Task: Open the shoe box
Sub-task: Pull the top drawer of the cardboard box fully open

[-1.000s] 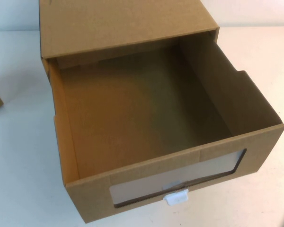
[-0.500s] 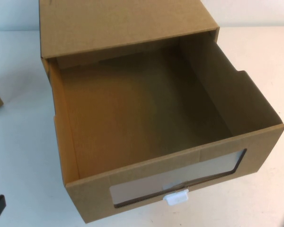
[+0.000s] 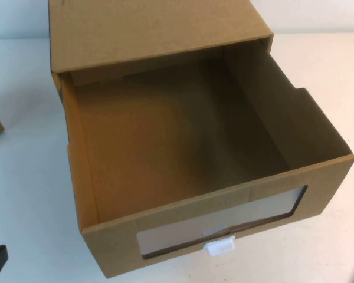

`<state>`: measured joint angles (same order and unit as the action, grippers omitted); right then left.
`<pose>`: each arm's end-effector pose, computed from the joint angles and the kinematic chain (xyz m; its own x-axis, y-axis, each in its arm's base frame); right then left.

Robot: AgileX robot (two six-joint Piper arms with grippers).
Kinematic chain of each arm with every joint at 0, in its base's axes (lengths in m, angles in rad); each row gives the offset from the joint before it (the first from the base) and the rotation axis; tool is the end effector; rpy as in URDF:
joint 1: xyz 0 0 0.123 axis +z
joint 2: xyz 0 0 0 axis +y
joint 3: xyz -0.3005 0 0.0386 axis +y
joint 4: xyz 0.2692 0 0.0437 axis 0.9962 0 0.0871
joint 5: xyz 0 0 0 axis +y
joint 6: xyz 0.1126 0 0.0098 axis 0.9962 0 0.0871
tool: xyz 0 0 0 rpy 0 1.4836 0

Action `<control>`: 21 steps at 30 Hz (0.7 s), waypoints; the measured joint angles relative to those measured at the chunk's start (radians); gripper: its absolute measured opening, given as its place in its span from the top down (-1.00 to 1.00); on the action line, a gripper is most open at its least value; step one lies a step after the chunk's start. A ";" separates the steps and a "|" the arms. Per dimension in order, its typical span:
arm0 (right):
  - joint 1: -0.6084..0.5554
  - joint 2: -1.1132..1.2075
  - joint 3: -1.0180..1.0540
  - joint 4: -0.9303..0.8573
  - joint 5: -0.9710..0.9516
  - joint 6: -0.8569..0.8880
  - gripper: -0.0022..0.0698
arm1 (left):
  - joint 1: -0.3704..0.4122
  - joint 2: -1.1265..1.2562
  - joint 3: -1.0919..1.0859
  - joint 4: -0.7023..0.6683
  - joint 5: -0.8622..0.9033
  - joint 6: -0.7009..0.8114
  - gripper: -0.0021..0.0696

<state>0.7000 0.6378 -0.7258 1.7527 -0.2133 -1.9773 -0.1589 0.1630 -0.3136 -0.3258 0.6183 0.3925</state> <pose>0.1340 0.0822 0.4151 0.2045 -0.1074 -0.9730 -0.4382 0.8787 -0.1891 0.0692 -0.0323 0.2548 -0.3003 0.1711 -0.9384 0.3672 0.9287 0.0518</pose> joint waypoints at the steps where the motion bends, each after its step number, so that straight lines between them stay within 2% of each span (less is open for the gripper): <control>1: 0.000 0.014 0.000 0.000 0.020 0.000 0.99 | 0.000 0.000 0.000 0.000 0.000 -0.001 0.96; 13: 0.000 0.283 0.000 -0.017 0.491 0.078 0.99 | 0.000 0.000 0.000 0.000 0.000 -0.001 0.96; 21: 0.000 0.282 0.000 -0.088 0.466 0.078 0.99 | 0.000 0.000 0.000 0.000 0.000 -0.001 0.96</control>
<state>0.7000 0.9201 -0.7258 1.6644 0.2531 -1.8991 -0.1589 0.1630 -0.3136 -0.3258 0.6183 0.3918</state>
